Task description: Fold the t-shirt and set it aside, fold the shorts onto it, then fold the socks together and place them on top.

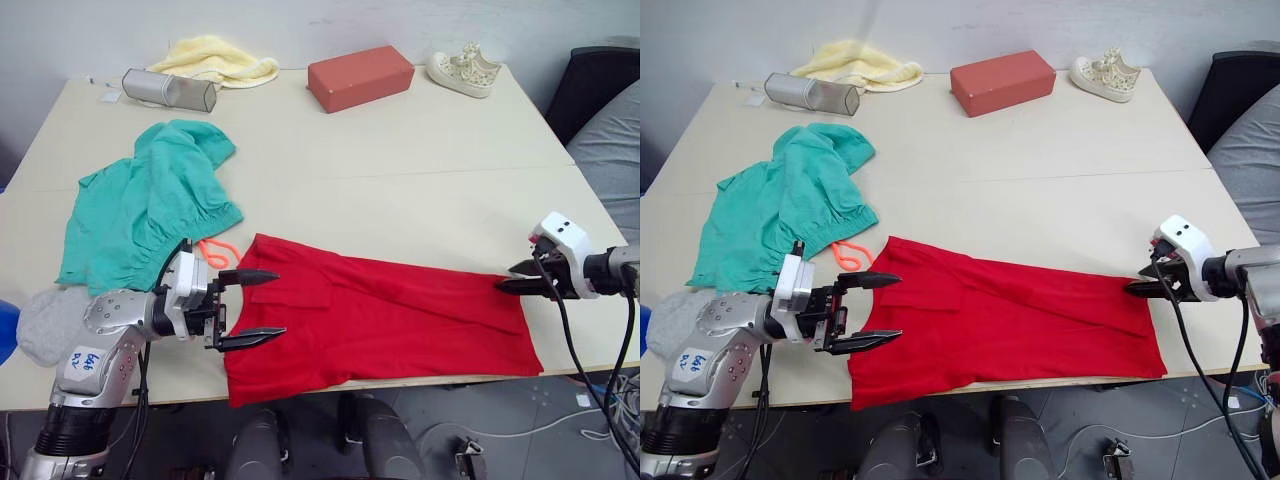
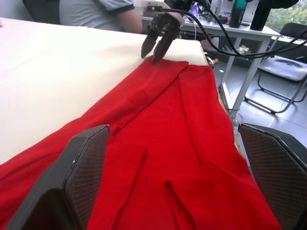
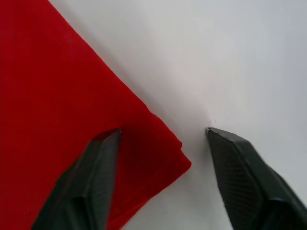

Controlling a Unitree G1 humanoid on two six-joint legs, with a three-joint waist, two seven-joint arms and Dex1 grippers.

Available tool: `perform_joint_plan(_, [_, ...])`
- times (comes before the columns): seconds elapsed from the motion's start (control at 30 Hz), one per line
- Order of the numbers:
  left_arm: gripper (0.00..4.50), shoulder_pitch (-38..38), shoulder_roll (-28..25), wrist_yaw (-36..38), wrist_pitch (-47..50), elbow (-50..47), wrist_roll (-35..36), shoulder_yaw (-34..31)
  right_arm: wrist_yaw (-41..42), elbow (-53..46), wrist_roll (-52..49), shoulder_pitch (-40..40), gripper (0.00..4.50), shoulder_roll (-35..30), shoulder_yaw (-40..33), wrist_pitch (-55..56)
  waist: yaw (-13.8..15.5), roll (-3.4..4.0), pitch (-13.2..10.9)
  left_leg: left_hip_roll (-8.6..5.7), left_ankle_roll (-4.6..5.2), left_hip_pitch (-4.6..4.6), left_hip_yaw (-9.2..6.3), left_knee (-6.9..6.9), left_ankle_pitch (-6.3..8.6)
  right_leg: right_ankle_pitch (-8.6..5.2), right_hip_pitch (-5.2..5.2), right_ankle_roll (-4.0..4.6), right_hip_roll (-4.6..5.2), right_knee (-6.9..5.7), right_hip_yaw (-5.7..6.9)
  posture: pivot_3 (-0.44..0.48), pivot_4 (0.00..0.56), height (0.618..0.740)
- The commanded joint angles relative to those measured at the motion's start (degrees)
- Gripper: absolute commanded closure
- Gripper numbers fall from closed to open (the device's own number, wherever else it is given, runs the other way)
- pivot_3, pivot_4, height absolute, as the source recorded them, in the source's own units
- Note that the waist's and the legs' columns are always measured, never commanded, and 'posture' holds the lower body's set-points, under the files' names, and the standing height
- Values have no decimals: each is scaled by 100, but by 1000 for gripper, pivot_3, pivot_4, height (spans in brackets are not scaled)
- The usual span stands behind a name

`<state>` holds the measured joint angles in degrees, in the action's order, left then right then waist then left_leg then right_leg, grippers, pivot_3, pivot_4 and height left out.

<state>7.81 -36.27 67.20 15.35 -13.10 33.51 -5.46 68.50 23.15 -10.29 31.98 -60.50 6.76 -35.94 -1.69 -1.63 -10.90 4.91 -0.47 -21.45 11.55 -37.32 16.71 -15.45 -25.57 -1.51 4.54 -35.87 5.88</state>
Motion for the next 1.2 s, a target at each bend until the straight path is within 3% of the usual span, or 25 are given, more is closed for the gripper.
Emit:
perform_joint_plan(0.03, [0,-3,46,-66,-123,-154,39,-44,298,24,149,57,3052,-9,185,68,-1,0,0,0,-1,0,0,0,-1,0,0,0,0,-1,-1,0,150,740])
perform_joint_plan(0.17, [0,75,82,-110,-187,-57,1,-23,456,40,246,102,4451,-68,236,123,-9,0,0,1,-3,1,1,0,-2,0,0,0,0,-2,0,0,150,740])
perform_joint_plan(0.33, [0,181,140,-151,-263,42,-57,51,445,122,500,279,4451,-40,261,497,-4,0,0,1,-2,1,2,-3,-2,0,0,0,1,-3,0,0,150,740])
perform_joint_plan(0.57, [0,417,323,-384,-481,342,-267,71,-427,724,1426,1307,4451,339,505,2089,-86,1,-1,-3,-8,2,13,-5,-12,3,-4,4,1,-8,-5,0,150,740])
perform_joint_plan(0.97, [0,547,512,-737,-656,706,-502,56,-1432,3014,2738,3091,4451,1367,1142,3901,-184,3,-2,-5,-23,1,17,3,-25,3,-11,6,-3,-19,-6,0,150,740])
perform_joint_plan(1.13, [0,522,434,-807,-644,743,-530,6,-1526,3404,2688,3109,4451,1655,956,4138,-176,4,-2,0,-24,1,17,3,-27,2,-12,7,-3,-19,-7,0,150,740])
perform_joint_plan(1.2, [0,530,368,-741,-377,685,-309,-49,-1522,3379,2500,2964,4004,1665,747,4260,-172,4,-2,0,-23,1,17,3,-28,2,-12,7,-2,-20,-7,0,150,740])
